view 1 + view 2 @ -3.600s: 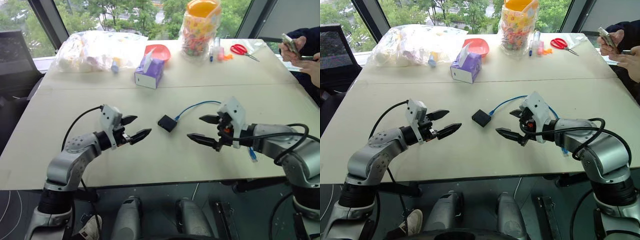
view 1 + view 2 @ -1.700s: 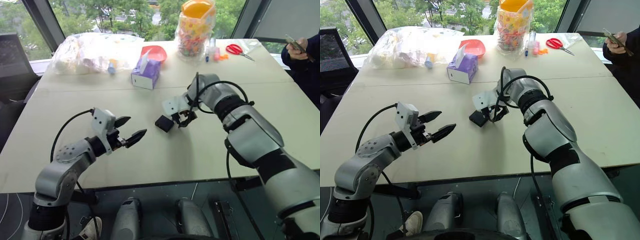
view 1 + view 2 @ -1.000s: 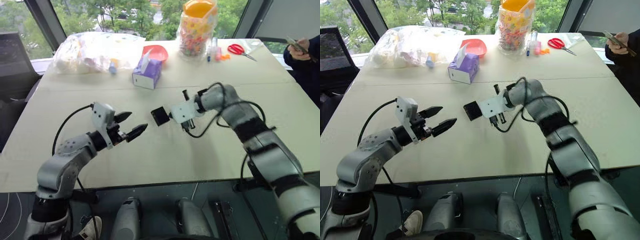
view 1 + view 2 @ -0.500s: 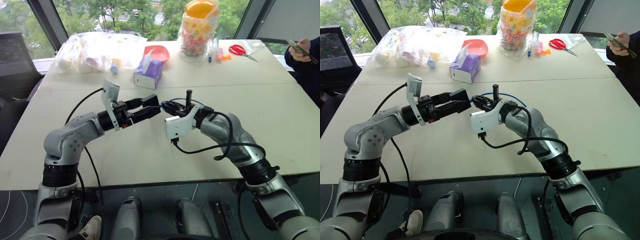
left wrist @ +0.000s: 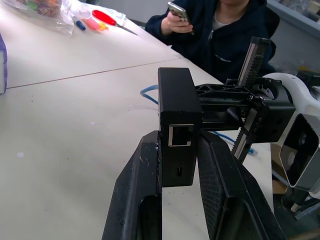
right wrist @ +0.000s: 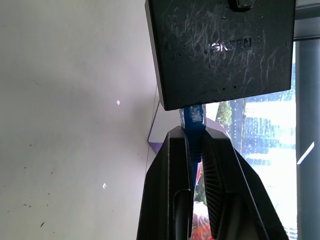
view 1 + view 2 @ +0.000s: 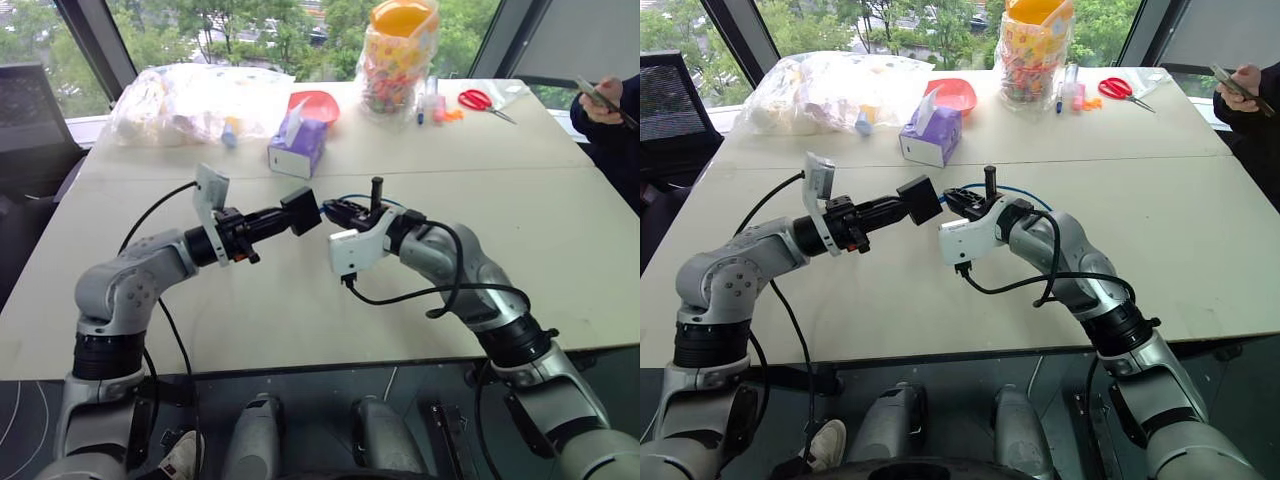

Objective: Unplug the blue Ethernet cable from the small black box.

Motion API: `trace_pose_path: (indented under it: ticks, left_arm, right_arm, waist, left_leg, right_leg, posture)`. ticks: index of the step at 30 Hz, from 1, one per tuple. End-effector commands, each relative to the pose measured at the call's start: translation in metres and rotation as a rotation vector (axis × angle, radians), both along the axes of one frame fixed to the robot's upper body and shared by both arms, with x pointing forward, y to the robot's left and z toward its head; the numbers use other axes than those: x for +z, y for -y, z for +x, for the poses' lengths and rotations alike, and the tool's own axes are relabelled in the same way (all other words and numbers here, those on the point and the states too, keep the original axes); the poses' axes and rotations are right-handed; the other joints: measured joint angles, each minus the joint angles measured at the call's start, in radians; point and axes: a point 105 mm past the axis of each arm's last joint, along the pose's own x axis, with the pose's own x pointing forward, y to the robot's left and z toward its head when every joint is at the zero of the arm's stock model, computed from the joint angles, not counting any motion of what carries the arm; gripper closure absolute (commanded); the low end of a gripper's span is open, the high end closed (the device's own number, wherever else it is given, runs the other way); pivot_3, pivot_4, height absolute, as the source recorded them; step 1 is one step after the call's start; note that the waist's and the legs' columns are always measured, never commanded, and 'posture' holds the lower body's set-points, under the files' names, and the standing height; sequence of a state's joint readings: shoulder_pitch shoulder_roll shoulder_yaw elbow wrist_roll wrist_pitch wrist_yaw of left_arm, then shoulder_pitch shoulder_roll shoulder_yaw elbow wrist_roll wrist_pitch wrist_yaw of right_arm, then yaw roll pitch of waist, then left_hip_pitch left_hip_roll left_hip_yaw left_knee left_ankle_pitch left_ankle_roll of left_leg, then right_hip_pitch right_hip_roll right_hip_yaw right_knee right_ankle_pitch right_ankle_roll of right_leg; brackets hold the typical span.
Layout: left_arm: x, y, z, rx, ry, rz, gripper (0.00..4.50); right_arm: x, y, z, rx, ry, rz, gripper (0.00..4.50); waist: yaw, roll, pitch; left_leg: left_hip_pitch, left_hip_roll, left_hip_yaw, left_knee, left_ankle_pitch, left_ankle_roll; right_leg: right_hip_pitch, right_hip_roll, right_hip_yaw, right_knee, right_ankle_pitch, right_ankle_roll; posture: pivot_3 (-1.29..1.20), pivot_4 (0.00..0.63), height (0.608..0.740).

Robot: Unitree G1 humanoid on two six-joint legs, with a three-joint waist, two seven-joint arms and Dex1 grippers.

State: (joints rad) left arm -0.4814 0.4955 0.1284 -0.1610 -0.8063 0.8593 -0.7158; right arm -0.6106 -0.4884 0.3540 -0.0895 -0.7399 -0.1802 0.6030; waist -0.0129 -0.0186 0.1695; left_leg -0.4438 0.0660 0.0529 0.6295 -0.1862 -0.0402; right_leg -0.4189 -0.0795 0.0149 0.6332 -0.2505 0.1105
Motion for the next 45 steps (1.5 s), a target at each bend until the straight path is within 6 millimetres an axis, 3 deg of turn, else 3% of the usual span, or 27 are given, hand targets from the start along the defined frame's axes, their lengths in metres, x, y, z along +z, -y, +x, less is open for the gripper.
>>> trace_pose_path:
  ticks: [1, 3, 4, 7, 10, 12, 17, 22, 29, 33, 43, 45]
  left_arm:
    - [-0.001, 0.006, -0.002, -0.018, 0.020, 0.031, 4.07]
    - [0.000, 0.005, -0.001, -0.020, 0.022, 0.036, 4.07]
    - [0.000, 0.004, -0.001, -0.025, 0.026, 0.038, 4.07]
    - [0.002, 0.001, -0.002, -0.046, 0.037, 0.053, 4.07]
    - [0.009, -0.006, -0.015, -0.151, 0.066, 0.080, 4.07]
    - [0.013, -0.010, -0.022, -0.212, 0.092, 0.097, 4.07]
    - [0.015, -0.014, -0.032, -0.307, 0.126, 0.153, 4.07]
    - [0.024, -0.014, -0.034, -0.346, 0.155, 0.144, 4.07]
    - [0.031, -0.014, -0.034, -0.354, 0.164, 0.142, 4.07]
    - [0.031, -0.016, -0.034, -0.349, 0.165, 0.149, 4.07]
    - [0.032, -0.015, -0.033, -0.351, 0.167, 0.150, 4.07]
    - [0.032, -0.015, -0.033, -0.351, 0.168, 0.151, 4.07]
  right_arm:
    - [0.027, -0.007, -0.004, 0.043, 0.058, 0.048, 4.50]
    - [0.029, -0.007, -0.006, 0.062, 0.012, 0.074, 4.50]
    - [0.030, -0.006, -0.006, 0.064, -0.039, 0.106, 3.57]
    - [0.029, -0.001, -0.007, 0.057, -0.249, 0.207, 2.36]
    - [0.040, 0.007, -0.015, 0.104, -0.635, 0.377, 0.80]
    - [0.046, 0.010, -0.026, 0.151, -0.860, 0.437, 0.08]
    - [0.054, 0.016, -0.036, 0.133, -1.372, 0.561, 0.08]
    - [0.056, 0.011, -0.034, 0.119, -1.623, 0.633, 0.08]
    - [0.048, 0.005, -0.034, 0.112, -1.668, 0.591, 0.08]
    - [0.046, 0.003, -0.034, 0.106, -1.671, 0.582, 1.24]
    - [0.041, 0.002, -0.036, 0.098, -1.653, 0.536, 1.24]
    - [0.040, 0.002, -0.035, 0.096, -1.646, 0.534, 1.79]
  waist:
    - [0.000, 0.000, 0.000]
    - [-0.001, 0.000, 0.000]
    - [-0.001, 0.000, 0.000]
    - [-0.001, 0.000, 0.000]
    - [-0.002, 0.000, 0.001]
    - [-0.002, 0.000, 0.001]
    - [-0.001, 0.000, 0.001]
    - [-0.002, 0.000, 0.001]
    - [-0.001, 0.000, 0.001]
    - [-0.001, 0.000, 0.001]
    - [-0.001, 0.000, 0.001]
    - [-0.001, 0.000, 0.001]
  left_leg:
    - [0.000, 0.000, 0.000, 0.000, 0.000, 0.000]
    - [0.000, 0.000, 0.000, 0.000, 0.000, 0.000]
    - [0.000, 0.000, 0.000, 0.000, 0.000, 0.000]
    - [0.000, 0.000, 0.000, 0.000, 0.000, 0.000]
    - [0.000, 0.000, 0.000, -0.001, 0.000, 0.000]
    - [0.000, 0.001, 0.000, -0.001, 0.000, 0.000]
    - [0.000, 0.001, 0.000, -0.001, 0.000, 0.000]
    - [-0.002, 0.001, 0.001, -0.003, 0.000, 0.000]
    - [-0.007, 0.001, 0.001, -0.003, -0.001, 0.001]
    - [-0.007, 0.001, 0.001, -0.002, -0.001, 0.001]
    - [-0.007, 0.001, 0.001, -0.002, -0.001, 0.001]
    - [-0.007, 0.001, 0.001, -0.002, -0.001, 0.001]
  right_leg:
    - [0.000, 0.000, 0.000, 0.000, 0.000, 0.000]
    - [0.000, 0.000, 0.000, 0.000, 0.000, 0.000]
    - [0.000, 0.000, 0.000, 0.000, 0.000, 0.000]
    - [0.000, 0.000, 0.000, 0.000, 0.000, 0.000]
    - [0.000, 0.000, 0.000, 0.000, 0.000, 0.000]
    - [0.000, 0.000, 0.000, 0.000, 0.000, 0.000]
    - [-0.001, -0.001, -0.001, 0.000, 0.000, -0.002]
    - [-0.004, -0.002, -0.001, 0.000, -0.001, -0.004]
    - [-0.008, -0.001, -0.001, 0.000, -0.001, -0.003]
    - [-0.008, -0.001, -0.001, 0.000, -0.001, -0.003]
    - [-0.008, 0.000, -0.001, 0.000, -0.001, -0.003]
    - [-0.008, 0.000, -0.001, 0.000, -0.001, -0.003]
  posture:
    - [0.00, 0.150, 0.735]
    - [0.00, 0.150, 0.735]
    - [0.00, 0.150, 0.735]
    - [0.00, 0.150, 0.735]
    - [0.00, 0.150, 0.735]
    - [0.00, 0.150, 0.735]
    - [0.00, 0.150, 0.735]
    - [0.00, 0.150, 0.735]
    - [0.00, 0.150, 0.735]
    - [0.00, 0.150, 0.735]
    - [0.00, 0.150, 0.735]
    - [0.00, 0.150, 0.735]
